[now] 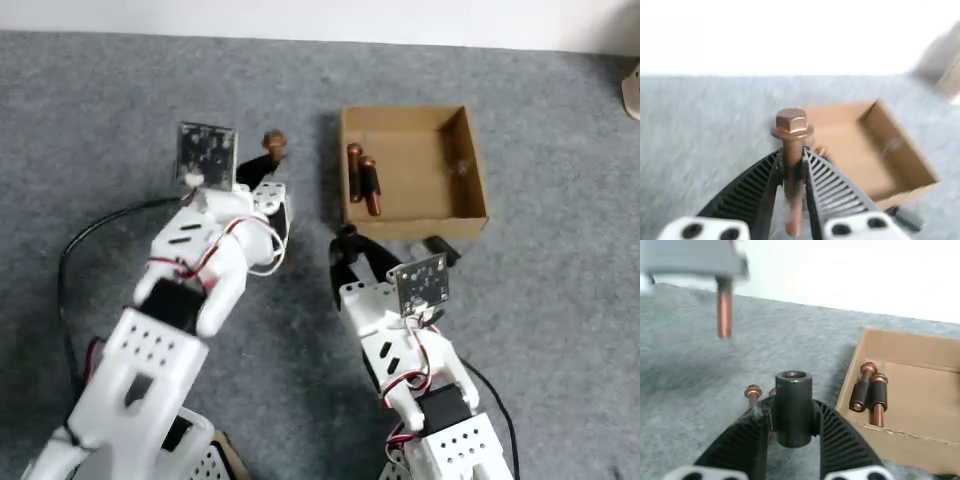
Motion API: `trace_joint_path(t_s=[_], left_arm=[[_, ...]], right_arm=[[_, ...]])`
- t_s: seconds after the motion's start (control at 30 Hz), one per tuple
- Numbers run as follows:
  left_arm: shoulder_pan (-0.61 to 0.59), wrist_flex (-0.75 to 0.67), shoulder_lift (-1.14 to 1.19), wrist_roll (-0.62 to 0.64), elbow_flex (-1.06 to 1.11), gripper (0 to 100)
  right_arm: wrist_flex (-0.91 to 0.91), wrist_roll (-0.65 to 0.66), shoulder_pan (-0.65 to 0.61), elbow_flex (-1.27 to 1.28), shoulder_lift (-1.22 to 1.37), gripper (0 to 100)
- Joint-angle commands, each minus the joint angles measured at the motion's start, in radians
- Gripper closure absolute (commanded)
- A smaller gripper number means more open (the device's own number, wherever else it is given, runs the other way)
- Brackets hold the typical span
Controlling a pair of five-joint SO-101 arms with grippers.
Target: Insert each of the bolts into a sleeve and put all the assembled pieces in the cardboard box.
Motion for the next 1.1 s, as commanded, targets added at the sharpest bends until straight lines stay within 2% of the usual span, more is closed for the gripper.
trace_joint_path(t_s=[0.0,0.17,0.33,0.57,1.07], left_arm=[[0.084,-0.018,-0.117,-0.006,-0.005,100],[0.117,0.012,-0.188,0.186,0.004,100],[0.122,0.008,-0.199,0.193,0.047,100],[0.193,0.003,-0.197,0.190,0.091,100],[0.196,-0.327,-0.199,0.190,0.285,100]], right_arm=[[0.001,-0.006,0.015,0.133,-0.010,99.3],[-0.001,-0.008,0.013,0.133,-0.010,99.3],[-0.004,-0.008,0.005,0.133,-0.012,99.3],[-0.021,-0.008,-0.059,0.133,-0.012,99.3],[-0.031,-0.009,-0.073,0.133,-0.012,99.3]])
